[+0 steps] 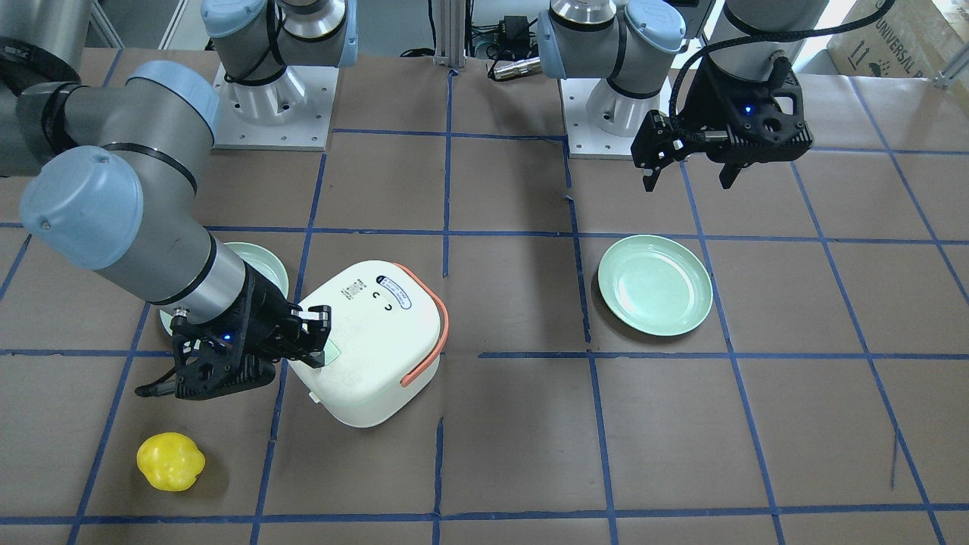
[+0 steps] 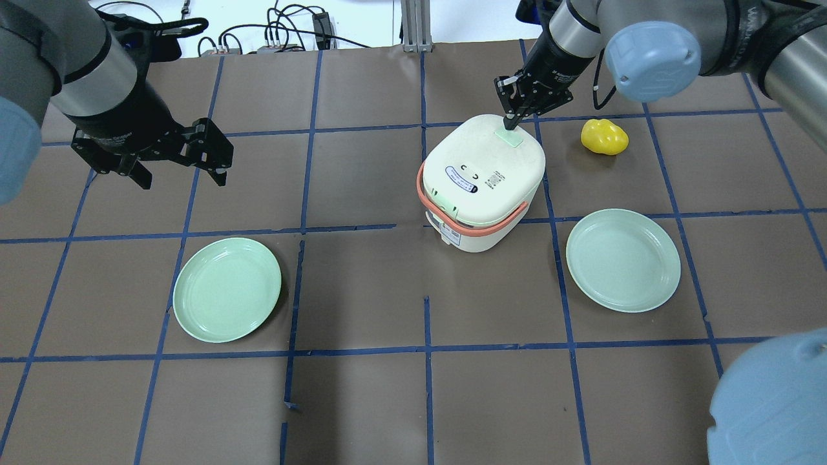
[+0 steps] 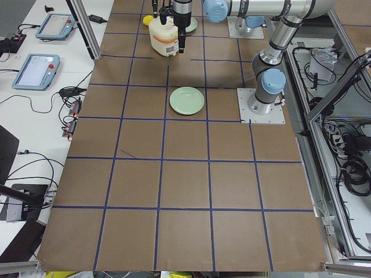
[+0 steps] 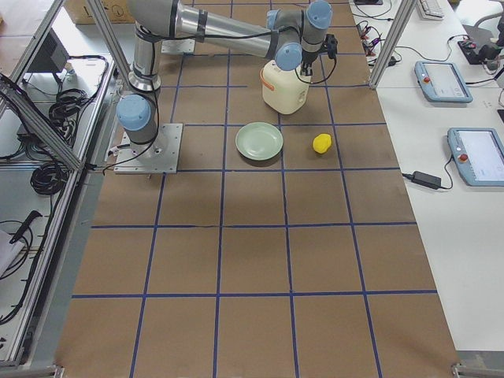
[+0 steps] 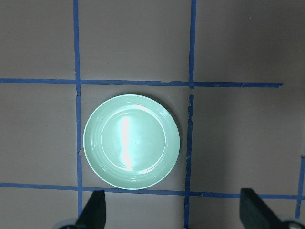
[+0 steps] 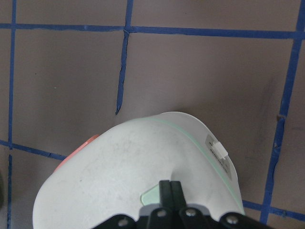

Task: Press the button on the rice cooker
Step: 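Hook the right gripper under the lid edge farthest from the robot, then lift the cooker lid upward and back with the right gripper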

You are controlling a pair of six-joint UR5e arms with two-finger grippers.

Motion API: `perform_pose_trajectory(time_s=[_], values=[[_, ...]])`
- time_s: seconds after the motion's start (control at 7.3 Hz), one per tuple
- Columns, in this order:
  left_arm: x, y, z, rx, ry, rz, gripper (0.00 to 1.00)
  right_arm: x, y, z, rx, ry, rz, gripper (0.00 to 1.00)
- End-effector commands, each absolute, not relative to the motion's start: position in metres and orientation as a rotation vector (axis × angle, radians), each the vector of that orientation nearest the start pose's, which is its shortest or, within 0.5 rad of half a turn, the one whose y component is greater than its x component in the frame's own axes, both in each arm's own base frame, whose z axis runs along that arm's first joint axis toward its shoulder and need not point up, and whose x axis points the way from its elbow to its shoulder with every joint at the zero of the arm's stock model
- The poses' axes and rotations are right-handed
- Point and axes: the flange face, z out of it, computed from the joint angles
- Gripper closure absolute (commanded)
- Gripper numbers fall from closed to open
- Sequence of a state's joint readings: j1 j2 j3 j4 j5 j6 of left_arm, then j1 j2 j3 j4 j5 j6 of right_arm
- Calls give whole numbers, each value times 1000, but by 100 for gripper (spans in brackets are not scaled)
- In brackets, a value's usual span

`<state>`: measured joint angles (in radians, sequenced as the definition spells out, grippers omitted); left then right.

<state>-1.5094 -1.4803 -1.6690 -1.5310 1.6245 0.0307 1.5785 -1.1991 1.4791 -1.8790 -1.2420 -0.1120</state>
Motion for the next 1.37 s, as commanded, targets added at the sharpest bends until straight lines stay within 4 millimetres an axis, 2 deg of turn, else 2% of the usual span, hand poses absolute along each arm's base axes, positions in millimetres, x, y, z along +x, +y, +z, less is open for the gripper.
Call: perform_pose_trajectory(time_s=[0.0, 0.55, 0.82, 1.1, 1.23], values=[[-100, -464, 487, -49, 3086, -46, 0, 170, -632, 354, -174, 2808, -57, 91], [-100, -464, 487, -49, 3086, -46, 0, 170, -636, 347, -176, 2814, -59, 91], [-100, -464, 487, -49, 3086, -46, 0, 170, -632, 368, -179, 2814, -89, 87], [-100, -463, 487, -49, 3086, -48, 0, 169, -621, 394, -171, 2817, -100, 64], [-100, -464, 487, -49, 3086, -46, 0, 169, -619, 400, -177, 2818, -113, 42]])
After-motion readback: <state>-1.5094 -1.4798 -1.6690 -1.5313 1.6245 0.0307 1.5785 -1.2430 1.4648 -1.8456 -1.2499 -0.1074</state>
